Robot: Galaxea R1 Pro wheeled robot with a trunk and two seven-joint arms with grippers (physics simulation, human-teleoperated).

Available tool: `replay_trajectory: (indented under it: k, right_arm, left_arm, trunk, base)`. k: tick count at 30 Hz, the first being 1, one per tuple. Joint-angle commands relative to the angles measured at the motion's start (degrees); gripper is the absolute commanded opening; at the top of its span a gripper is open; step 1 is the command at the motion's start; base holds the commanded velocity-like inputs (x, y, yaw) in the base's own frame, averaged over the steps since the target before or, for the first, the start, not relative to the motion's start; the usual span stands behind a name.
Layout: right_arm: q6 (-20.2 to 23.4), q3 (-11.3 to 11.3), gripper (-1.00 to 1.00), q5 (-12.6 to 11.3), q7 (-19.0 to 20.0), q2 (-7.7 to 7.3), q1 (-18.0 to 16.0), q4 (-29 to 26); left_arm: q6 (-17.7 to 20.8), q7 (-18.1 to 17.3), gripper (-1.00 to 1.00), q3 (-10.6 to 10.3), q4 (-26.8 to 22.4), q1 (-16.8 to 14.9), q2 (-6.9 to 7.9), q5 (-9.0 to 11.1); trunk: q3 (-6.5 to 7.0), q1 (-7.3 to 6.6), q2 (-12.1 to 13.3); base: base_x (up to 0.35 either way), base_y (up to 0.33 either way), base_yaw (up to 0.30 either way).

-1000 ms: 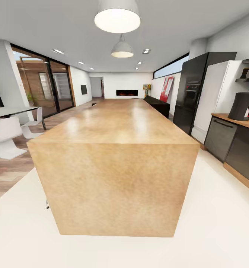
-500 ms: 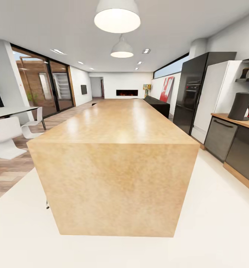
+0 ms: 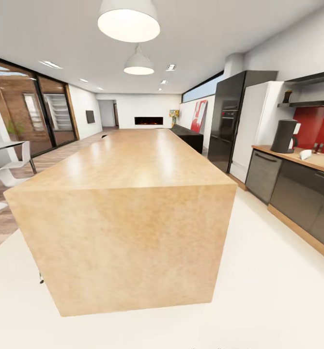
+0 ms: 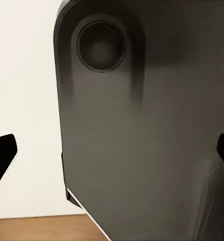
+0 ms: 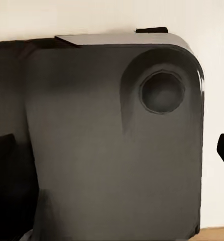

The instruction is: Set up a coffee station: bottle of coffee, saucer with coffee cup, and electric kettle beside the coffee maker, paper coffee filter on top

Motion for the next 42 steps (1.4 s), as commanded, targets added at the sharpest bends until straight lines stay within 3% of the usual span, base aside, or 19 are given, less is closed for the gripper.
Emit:
replay_trajectory:
  k: [1, 5, 13, 25, 42]
  right_arm:
    - [-0.61, -2.13, 1.00, -0.01, 0.02, 0.01, -0.01, 0.02]
    - [-0.98, -3.69, 1.00, 0.11, 0.02, -0.06, -0.01, -0.03]
    - [-1.11, -4.16, 1.00, 0.10, 0.02, -0.63, -0.01, -0.13]
    - [-1.12, -4.13, 1.00, 0.12, 0.19, -0.88, -0.01, -1.18]
    - [-1.12, -4.09, 1.00, 0.13, 0.19, -0.88, -0.01, -1.69]
  left_arm:
    - [-0.05, 0.01, 1.00, 0.04, -0.06, -0.02, 0.08, 0.10]
    - [-1.13, 0.01, 1.00, 0.10, -0.08, -0.11, 0.12, 0.18]
    - [-6.79, -0.12, 1.00, 0.04, -0.09, -0.17, 0.02, -0.01]
    - [-6.52, 0.07, 1.00, 0.12, -0.08, -0.23, 0.25, 0.19]
    - [-6.39, 0.18, 1.00, 0.16, 0.00, -0.31, 0.31, 0.28]
  trunk:
    - [-0.05, 0.00, -0.03]
    - [-0.05, 0.00, -0.03]
    - [-0.05, 0.00, -0.03]
    - [-0.16, 0.00, -0.03]
    - [2.42, -3.74, 6.79]
  base:
    - [0.000, 0.000, -0.267]
    - [0.000, 0.000, -0.267]
    - [0.000, 0.000, -0.267]
    - [0.000, 0.000, -0.267]
    - [0.000, 0.000, -0.267]
